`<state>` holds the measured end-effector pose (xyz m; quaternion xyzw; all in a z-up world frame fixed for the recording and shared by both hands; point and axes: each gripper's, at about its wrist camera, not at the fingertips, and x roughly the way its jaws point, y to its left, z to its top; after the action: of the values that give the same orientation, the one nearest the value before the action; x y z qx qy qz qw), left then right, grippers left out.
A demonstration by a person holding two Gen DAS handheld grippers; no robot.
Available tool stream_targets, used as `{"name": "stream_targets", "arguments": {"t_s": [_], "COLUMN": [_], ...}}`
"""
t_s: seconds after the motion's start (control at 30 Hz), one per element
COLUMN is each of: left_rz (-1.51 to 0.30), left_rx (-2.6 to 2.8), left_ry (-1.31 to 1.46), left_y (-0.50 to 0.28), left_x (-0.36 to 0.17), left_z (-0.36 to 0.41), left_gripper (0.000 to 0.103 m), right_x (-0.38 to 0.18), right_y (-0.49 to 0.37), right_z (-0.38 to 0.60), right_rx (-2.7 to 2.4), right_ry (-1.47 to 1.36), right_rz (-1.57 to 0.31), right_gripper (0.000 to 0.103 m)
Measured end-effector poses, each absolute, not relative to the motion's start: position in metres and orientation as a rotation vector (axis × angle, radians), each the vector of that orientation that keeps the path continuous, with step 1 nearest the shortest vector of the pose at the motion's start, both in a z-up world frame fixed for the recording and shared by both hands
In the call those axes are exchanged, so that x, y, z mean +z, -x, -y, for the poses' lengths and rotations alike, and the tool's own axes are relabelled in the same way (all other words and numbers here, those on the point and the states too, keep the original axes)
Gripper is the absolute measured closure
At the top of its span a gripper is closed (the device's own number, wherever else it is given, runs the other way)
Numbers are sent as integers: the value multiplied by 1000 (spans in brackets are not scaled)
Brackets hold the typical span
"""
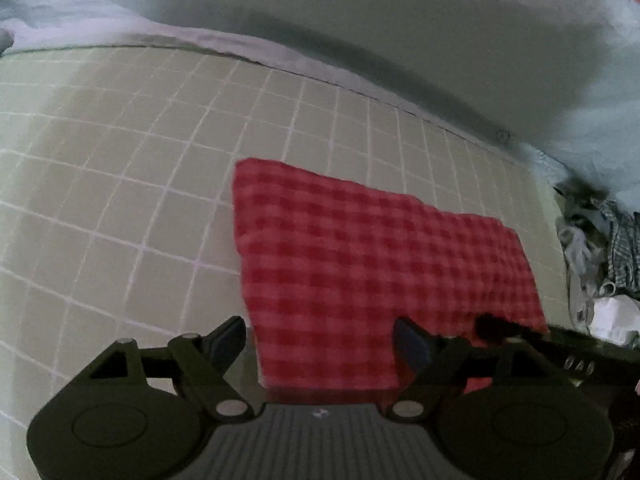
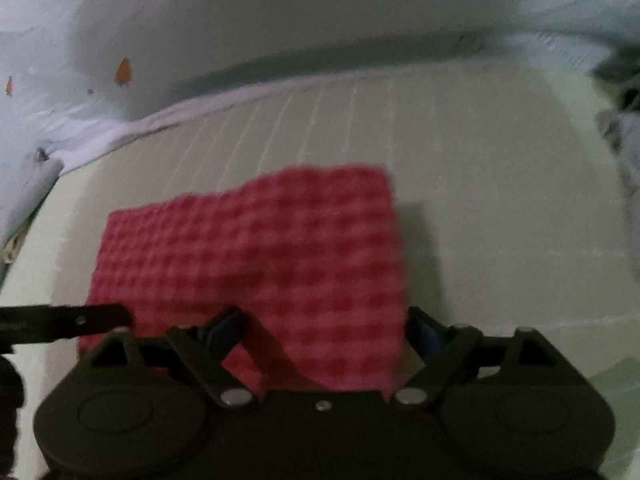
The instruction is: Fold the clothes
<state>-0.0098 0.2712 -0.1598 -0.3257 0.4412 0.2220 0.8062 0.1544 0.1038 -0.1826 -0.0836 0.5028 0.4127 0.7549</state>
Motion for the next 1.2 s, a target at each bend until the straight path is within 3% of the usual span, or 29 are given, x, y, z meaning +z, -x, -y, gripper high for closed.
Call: {"name": "stream_targets", "arguments": {"t_s": [0.07, 0.1, 0.17, 0.23, 0.37, 0.77, 1.07, 1.2], "left_rz": [-957, -968, -968, -976, -970, -833, -835, -823], "left_rx": [459, 451, 450, 403, 379, 507, 698, 754], "left_ry": [699, 704, 684, 700, 697, 661, 671, 703], "left_y": [3, 1, 1, 1, 13, 107, 202, 241], "left_x": [-163, -167, -171, -173, -159, -95, -83, -84], "left_z": [-271, -271, -265, -259, -242, -186, -148, -169], "left_gripper": [31, 40, 50, 89, 93, 93, 93, 93], "right_x": [-183, -184, -183, -180, -168, -104, -100, -101], "right_y": [-145, -141, -132, -124, -96, -22, 55, 92], "right_z": [-110, -114, -126, -134, -137, -60, -67, -78], "right_rx": [908, 909, 930, 1007, 1076, 1168, 1323, 1394], "right_ry": [174, 185, 235, 253, 273, 174, 223, 252], "right_rz": [-1100, -1101, -1085, -1088, -1080, -982, -994, -1014], "right_gripper": [13, 13, 26, 88, 94, 94, 94, 94]}}
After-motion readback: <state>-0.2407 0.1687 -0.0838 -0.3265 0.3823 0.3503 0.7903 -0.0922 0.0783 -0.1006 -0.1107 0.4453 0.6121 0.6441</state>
